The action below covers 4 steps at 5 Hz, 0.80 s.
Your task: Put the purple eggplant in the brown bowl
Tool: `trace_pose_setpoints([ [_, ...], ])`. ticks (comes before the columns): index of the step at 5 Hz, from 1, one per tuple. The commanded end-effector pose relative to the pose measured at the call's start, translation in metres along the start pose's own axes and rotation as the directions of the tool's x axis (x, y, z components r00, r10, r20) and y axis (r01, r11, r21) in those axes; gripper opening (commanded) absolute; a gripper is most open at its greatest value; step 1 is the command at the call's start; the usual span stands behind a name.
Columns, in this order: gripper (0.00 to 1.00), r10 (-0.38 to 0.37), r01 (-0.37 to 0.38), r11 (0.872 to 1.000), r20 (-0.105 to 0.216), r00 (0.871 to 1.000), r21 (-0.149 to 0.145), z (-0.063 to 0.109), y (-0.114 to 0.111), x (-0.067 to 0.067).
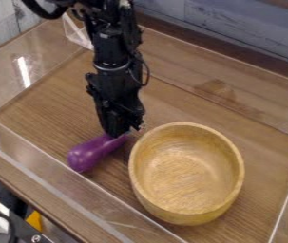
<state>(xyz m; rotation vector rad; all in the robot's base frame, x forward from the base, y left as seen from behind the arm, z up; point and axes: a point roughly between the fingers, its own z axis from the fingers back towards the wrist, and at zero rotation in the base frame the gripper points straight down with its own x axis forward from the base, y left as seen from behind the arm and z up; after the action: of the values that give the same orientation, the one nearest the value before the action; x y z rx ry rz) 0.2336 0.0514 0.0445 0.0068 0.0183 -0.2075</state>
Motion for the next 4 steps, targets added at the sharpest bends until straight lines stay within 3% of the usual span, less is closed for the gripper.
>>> trace_pose_setpoints([
  [1,1.00,-0.013,0.012,1.000,0.037,0.999,0.018,0.002,0.004,0.008],
  [2,1.00,-0.035,0.035,0.999,0.040,0.999,0.019,-0.003,0.003,0.014],
  [3,0.00,-0.005,0.004,1.000,0.041,0.999,0.014,0.002,0.009,0.020],
  [4,0.00,0.021,-0.021,1.000,0.041,0.999,0.008,0.006,0.014,0.026],
])
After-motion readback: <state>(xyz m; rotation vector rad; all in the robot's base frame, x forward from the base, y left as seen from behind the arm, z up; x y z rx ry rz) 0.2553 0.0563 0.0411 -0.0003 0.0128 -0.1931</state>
